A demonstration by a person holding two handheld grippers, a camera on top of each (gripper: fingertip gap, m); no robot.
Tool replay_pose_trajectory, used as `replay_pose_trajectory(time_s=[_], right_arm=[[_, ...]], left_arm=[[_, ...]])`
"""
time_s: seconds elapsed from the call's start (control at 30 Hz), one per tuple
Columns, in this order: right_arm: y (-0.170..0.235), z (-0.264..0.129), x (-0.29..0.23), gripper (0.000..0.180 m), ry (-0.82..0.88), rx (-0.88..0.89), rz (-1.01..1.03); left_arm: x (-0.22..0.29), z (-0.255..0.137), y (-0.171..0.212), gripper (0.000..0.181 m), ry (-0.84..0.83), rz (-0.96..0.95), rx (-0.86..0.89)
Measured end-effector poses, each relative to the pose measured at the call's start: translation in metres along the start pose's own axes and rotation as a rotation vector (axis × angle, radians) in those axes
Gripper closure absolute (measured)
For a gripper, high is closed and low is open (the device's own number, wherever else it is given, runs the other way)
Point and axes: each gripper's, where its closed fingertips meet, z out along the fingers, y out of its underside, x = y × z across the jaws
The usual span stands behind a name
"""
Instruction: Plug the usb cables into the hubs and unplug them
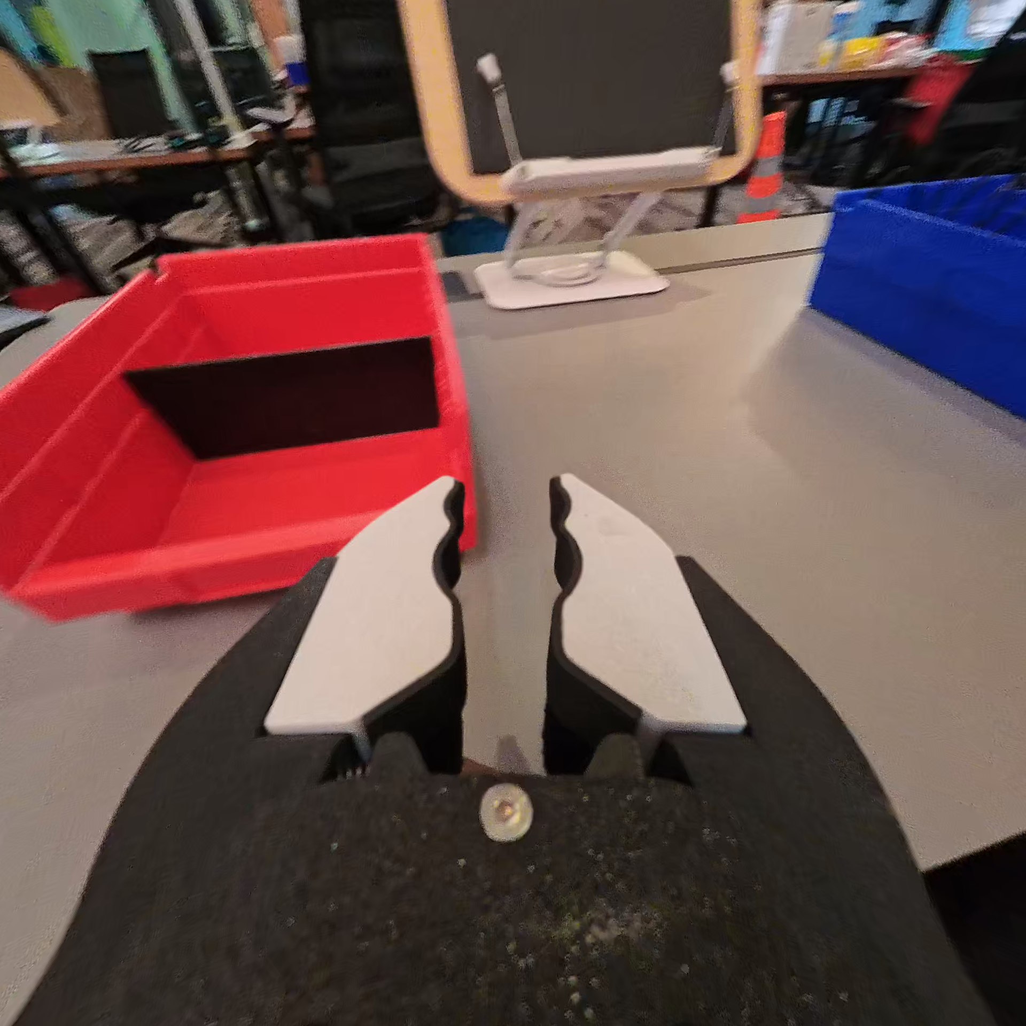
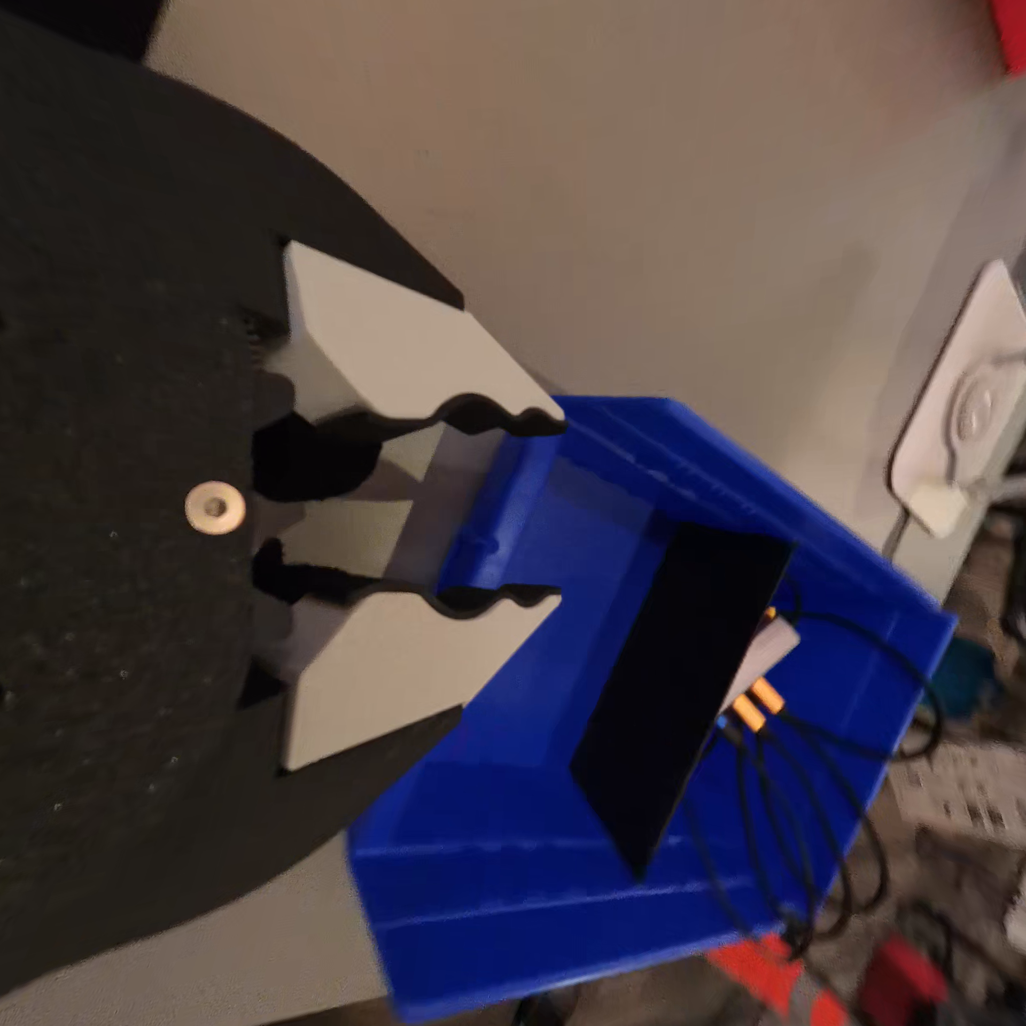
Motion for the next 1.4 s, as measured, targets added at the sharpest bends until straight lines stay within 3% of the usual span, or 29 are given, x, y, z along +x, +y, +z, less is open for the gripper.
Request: replay_pose_trajectory(time_s=[0.13, 0.23, 0.37, 0.83, 1.27, 1.4], right_arm=[[0.02, 0.003, -0.007, 0.129, 0.086, 0.082, 0.088], [0.007, -0.005, 0.01, 0.129, 0.148, 0.161, 0.041], [0.007, -0.009, 0.029, 0.128, 0.2, 0.18, 0.046], [0.019, -0.022, 0.036, 0.129, 0.177, 0.17, 0.143], [0.018, -0.022, 0.02, 0.129, 0.155, 0.149, 0.079], [0.013, -0.016, -0.017, 0.129, 0.008, 0.151, 0.044]], left_arm=[[-0.017, -0.002, 0.019, 0.153, -0.001, 0.011, -0.101], [-0.022, -0.002, 0.033, 0.154, 0.042, 0.055, -0.129], [-0.015, -0.002, 0.037, 0.154, 0.125, -0.049, -0.134], [-0.003, -0.011, 0.043, 0.158, 0.143, -0.118, -0.188], [0.023, -0.016, 0.052, 0.16, 0.246, -0.151, -0.249], [0.037, -0.019, 0.049, 0.161, 0.281, -0.12, -0.245]])
